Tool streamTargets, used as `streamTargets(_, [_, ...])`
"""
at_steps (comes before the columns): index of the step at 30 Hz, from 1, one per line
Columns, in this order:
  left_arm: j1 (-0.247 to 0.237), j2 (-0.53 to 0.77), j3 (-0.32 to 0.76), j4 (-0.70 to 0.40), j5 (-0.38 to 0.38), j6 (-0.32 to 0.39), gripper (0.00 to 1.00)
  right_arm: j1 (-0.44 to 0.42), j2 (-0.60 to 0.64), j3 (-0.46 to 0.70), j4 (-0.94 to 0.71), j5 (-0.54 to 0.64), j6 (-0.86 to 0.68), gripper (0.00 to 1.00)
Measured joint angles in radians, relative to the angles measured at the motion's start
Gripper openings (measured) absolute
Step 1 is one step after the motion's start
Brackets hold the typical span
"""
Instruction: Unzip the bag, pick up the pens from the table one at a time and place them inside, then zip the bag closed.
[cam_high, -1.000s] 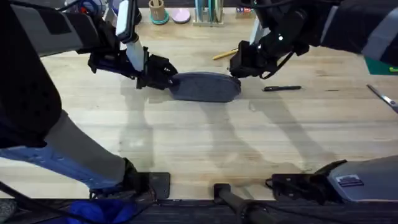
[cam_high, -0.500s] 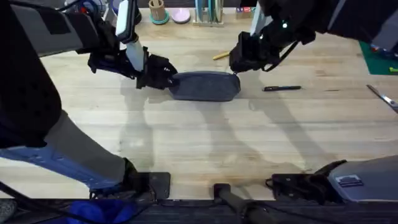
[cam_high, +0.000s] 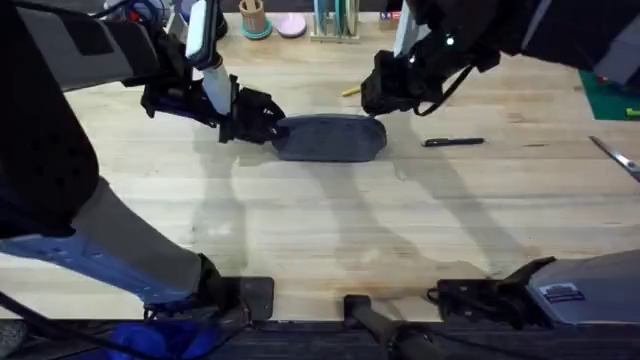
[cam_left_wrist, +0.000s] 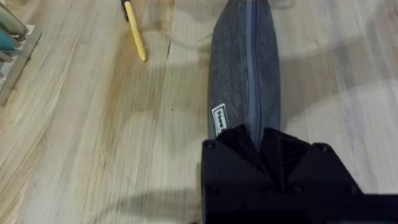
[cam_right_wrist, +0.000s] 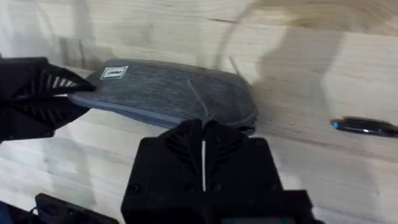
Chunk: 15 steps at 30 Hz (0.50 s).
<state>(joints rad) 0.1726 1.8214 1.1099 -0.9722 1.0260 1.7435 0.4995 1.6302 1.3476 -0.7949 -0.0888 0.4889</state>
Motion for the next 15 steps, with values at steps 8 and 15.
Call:
streamTargets(8, [0.000, 0.000, 0.000, 0.000, 0.000, 0.000, 0.042, 0.048, 0.000, 0.000, 0.051, 0.007, 0.000, 0.030])
streamTargets(15, [0.000, 0.000, 0.000, 0.000, 0.000, 0.000, 0.042, 0.082, 0.013, 0.000, 0.100, 0.014, 0.001, 0.031])
